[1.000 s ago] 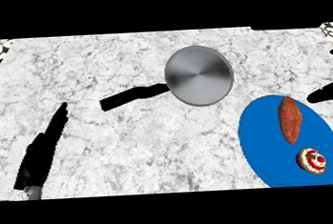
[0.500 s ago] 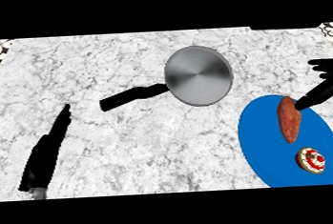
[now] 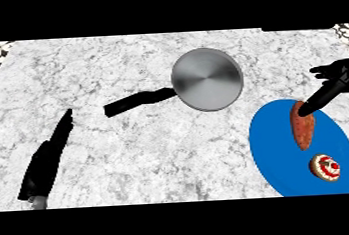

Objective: Pick the sweet potato from the plate and place it in the pan

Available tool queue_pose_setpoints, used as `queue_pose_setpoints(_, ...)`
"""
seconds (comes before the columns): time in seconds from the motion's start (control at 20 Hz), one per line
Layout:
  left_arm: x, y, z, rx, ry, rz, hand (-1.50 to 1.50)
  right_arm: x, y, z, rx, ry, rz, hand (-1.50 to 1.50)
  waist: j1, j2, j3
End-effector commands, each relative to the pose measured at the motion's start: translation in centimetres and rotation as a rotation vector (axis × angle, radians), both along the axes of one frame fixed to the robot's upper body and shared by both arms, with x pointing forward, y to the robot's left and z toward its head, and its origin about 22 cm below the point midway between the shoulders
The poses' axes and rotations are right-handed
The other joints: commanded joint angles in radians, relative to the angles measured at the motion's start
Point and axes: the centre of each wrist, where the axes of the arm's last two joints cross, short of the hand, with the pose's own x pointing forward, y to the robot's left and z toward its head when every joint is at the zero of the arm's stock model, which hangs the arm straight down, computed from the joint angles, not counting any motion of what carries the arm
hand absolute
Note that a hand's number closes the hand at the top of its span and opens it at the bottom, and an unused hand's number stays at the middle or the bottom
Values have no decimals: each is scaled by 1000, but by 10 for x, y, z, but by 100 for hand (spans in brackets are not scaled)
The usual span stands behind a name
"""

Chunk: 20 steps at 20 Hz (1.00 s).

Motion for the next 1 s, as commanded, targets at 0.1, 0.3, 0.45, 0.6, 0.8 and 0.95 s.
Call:
queue_pose_setpoints(0.1, -6, -3, -10, -7, 5, -3, 0, 0, 21, -20, -78, 189, -26, -150, -6, -2, 0)
queue_pose_setpoints(0.3, -17, -3, 8, -23, 10, -5, 0, 9, 19, -12, -62, 195, -44, -150, 4, -3, 1)
queue_pose_setpoints(0.45, 5, 0, 10, -9, 2, -3, 0, 1, 30, -26, -83, 219, -15, -150, -13, -3, 0)
queue_pose_setpoints(0.6, -16, 12, 4, 6, -8, -2, 0, -9, 17, -60, -81, 218, -28, -150, -1, -2, 1)
queue_pose_setpoints(0.8, 4, 9, 6, -4, 3, 1, 0, -4, 19, -54, -79, 244, -18, -150, -9, -1, 0)
queue_pose_setpoints(0.95, -8, -5, 4, 11, 0, 11, 0, -3, 9, -53, -73, 234, -28, -150, -5, -1, 1)
